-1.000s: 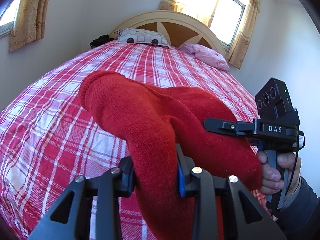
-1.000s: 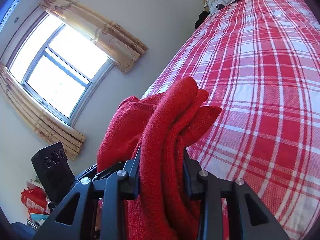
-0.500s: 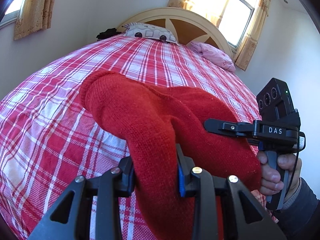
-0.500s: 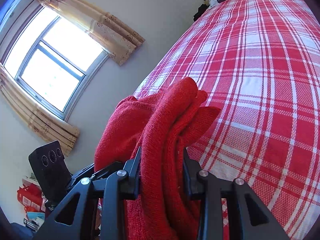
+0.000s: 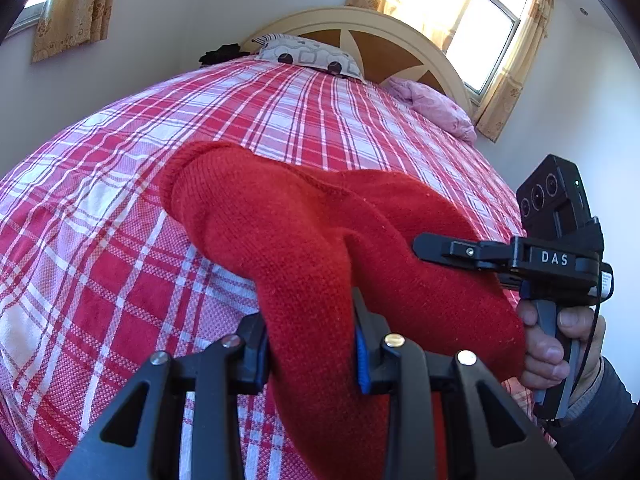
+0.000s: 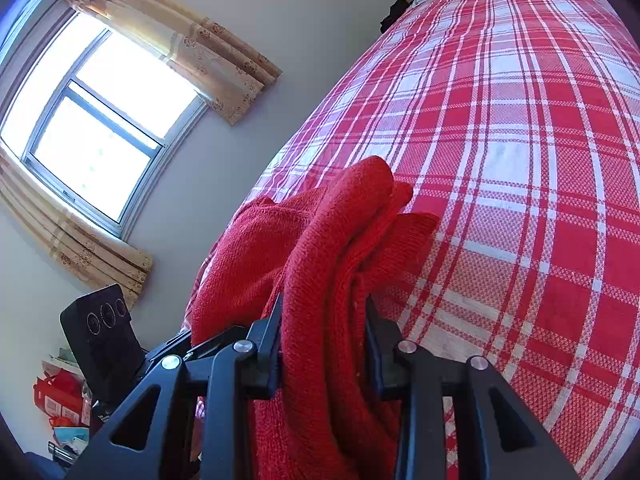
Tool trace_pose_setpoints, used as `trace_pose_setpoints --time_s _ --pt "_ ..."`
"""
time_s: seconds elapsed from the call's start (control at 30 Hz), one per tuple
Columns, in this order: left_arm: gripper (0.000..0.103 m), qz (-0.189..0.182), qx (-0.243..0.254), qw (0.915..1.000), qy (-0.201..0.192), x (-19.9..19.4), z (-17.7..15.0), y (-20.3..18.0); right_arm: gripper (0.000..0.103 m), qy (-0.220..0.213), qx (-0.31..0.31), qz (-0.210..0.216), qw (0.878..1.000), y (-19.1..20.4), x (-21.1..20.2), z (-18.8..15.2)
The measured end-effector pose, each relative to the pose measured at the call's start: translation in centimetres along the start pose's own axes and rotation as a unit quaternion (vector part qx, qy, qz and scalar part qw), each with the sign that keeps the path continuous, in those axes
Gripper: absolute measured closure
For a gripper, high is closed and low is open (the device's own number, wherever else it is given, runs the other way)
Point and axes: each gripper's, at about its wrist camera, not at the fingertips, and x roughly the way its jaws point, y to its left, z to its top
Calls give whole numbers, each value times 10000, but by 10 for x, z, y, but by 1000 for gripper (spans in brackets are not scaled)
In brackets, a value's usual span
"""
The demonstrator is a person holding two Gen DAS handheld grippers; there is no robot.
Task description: Fold small clothes
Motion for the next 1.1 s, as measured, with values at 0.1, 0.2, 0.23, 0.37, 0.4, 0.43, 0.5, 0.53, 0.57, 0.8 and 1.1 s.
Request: trace_pose_setpoints --time_s 0.1,0.2,0.23,0.37,0.4,0.43,0.5,0.53,0.57,0.8,1.1 --pt "70 19 -46 10000 38 4 -1 6 69 30 26 -38 10000 -3 5 2" --pt "70 36 -92 9999 116 11 -2 12 69 89 -12 -205 9998 -7 14 6" --pt "69 12 -112 9998 138 13 -3 14 66 116 -7 -245 9996 -9 16 6" --pt "61 32 -114 9998 128 15 -7 19 54 102 -265 -473 9985 -6 8 -4" --pt "58 54 -121 9998 123 14 -8 20 54 107 -372 -527 9979 -4 4 -7" --pt "52 80 -125 9998 102 14 -9 21 54 94 -539 -609 9966 0 -2 -13" --pt "49 132 -113 9998 82 12 -11 23 53 27 -883 -754 9932 9 -15 -23" --pt "47 131 -116 9998 81 11 -12 23 51 14 -1067 -771 9913 15 -22 -30" --pt "43 169 -136 9997 84 10 -13 22 51 52 -1181 -738 9902 20 -26 -35" --pt "30 233 87 9996 149 -6 -37 10 49 587 -1681 -1570 9714 18 -13 -77" --pt "13 584 17 9983 84 -12 -44 10 41 279 -1108 -1356 9842 -8 -19 -81"
